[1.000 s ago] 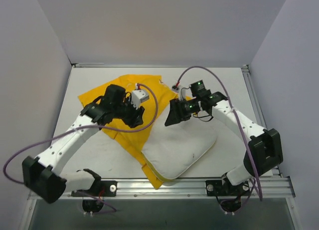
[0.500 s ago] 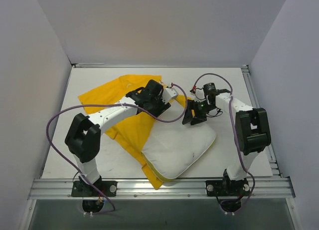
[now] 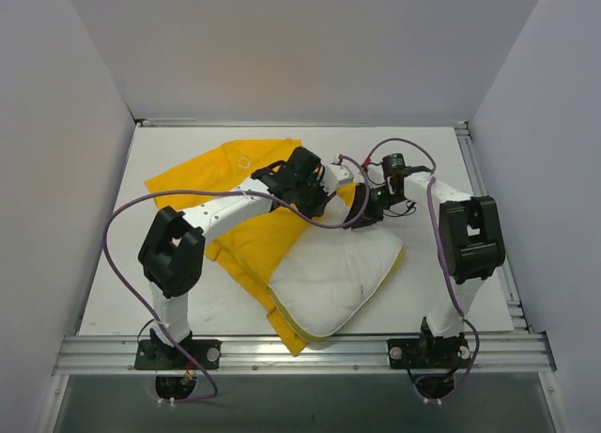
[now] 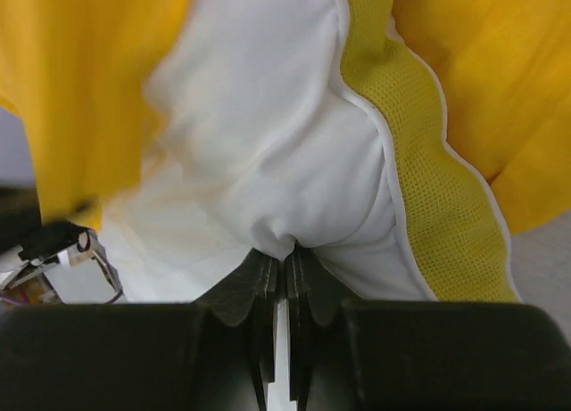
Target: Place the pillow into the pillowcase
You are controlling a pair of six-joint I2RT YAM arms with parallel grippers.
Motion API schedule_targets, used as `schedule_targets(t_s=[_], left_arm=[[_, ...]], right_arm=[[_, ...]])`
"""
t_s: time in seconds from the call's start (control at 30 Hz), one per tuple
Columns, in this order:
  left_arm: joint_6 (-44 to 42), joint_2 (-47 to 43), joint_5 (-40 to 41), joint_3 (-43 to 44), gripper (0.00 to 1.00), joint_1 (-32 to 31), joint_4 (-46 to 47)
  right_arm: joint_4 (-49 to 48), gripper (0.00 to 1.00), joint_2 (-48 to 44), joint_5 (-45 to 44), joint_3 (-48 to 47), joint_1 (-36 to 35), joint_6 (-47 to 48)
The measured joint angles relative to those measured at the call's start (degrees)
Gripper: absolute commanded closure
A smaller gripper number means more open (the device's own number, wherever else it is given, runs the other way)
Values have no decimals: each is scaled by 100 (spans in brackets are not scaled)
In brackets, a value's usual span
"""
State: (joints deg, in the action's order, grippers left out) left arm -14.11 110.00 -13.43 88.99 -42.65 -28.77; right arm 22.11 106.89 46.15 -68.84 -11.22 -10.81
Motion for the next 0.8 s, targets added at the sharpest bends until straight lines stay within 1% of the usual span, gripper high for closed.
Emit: schedule_targets(t_s=[0.17,0.27,0.33,0.4,0.5,0.53,0.57,0.6,0.63,0.67,0.7,0.73,0.77,0.8], left_arm=[[785,-549,-1167,-72,100,-470,284],[1130,-824,-1705,-271,100,-520,472],[1244,-951,-1958,-494,100,-391,595],[1220,-1001,-2096,-710,100,-105,588],[881,-1001,-2085,-940,100,396,424],[721,-999,-2050,-973,96,540,313],[553,-999,-2002,-986,88,654,192],[345,-997,-1985,-986,79,732,76],[133,-997,-1985,-986,62,774,-37],[-90,-1005,-1985,-986,54,785,-151],[-310,-1016,-1987,-986,48,780,-262],[-542,-1049,-1989,-986,33,761,-391],[-811,-1093,-1989,-986,27,745,-540],[-1049,-1167,-1996,-986,21,737,-686]], right_arm=[[-190,100,-4,192,7,-9,-433],[-369,100,-118,267,144,-7,-621],[-527,100,-269,315,341,-9,-728],[-702,100,-483,382,599,-15,-837],[-984,100,-778,439,994,-72,-984],[-1082,100,-863,455,1134,-107,-1038],[-1161,100,-933,476,1250,-168,-1078],[-1204,97,-975,494,1327,-245,-1110],[-1237,89,-997,518,1379,-345,-1123],[-1246,77,-1008,551,1403,-457,-1123],[-1217,71,-1010,599,1401,-564,-1108],[-1178,65,-1023,678,1397,-636,-1045],[-1078,50,-1056,774,1373,-678,-960],[-909,44,-1097,916,1314,-647,-863]])
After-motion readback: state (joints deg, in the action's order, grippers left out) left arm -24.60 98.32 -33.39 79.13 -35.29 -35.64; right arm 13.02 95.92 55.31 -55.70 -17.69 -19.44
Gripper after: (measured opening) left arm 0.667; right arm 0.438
